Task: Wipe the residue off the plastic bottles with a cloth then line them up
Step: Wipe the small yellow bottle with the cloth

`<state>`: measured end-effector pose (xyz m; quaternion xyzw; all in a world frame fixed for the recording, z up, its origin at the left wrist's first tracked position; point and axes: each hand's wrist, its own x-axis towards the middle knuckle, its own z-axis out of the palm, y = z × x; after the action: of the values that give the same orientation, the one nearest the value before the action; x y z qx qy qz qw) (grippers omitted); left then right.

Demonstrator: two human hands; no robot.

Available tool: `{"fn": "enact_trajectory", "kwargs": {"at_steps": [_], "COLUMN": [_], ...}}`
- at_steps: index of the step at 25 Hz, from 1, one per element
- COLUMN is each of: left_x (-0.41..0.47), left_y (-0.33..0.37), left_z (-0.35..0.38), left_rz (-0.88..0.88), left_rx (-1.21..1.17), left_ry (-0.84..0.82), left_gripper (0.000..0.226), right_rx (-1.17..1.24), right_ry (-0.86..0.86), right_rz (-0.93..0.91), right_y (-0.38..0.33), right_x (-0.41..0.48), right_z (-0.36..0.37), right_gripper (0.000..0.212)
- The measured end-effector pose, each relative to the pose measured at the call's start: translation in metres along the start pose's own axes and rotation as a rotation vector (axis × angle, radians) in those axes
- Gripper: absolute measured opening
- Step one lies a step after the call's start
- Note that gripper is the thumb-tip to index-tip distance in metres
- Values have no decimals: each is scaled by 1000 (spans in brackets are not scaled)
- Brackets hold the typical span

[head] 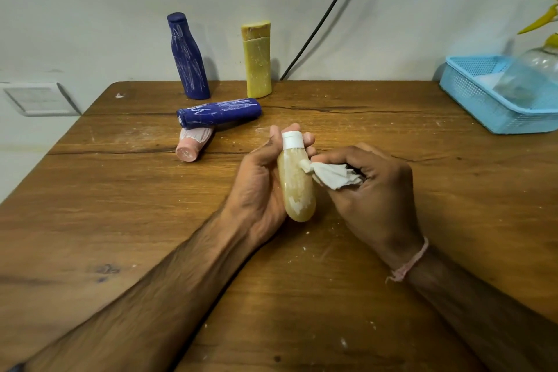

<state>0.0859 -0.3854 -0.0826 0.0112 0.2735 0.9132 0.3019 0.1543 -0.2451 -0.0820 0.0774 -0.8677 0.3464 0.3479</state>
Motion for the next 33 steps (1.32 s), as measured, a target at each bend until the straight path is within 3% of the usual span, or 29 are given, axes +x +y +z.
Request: {"fn": "enact_trajectory", "kwargs": {"at_steps": [3,8,12,16,20,24,29,33], "left_x": [0,-1,-1,-1,0,-2,-3,-3], "left_y": [-1,3,2,5,2,3,0,1], "left_z": [3,2,4,3,2,2,5,5], "left_rz": [-11,-39,-56,-60,-91,-86,-77,-95], "left_rx": [-1,-29,-3,-31,-41,-7,-34,-76], "left_ry": [23,-11,3,-21,-13,-41,-24,-75], "left_gripper": [36,33,37,44,38,32,29,18], "right_rx": [-105,-119,-178,-100,-199,-166,-226,-164], "right_ry": [67,-195,-30,-223,-46,-211,56,-111], "right_rz": [-41,-306,-192,-418,-266,-416,-215,-366], "right_y": [-2,-1,6,1,8,3,-1,-14], "right_x": [4,-2,11,-3,13,-2,11,-1], "right_z": [10,-1,-5,-2,-7,-6,1,12], "right_gripper": [25,33,26,32,30,30,25,29]}}
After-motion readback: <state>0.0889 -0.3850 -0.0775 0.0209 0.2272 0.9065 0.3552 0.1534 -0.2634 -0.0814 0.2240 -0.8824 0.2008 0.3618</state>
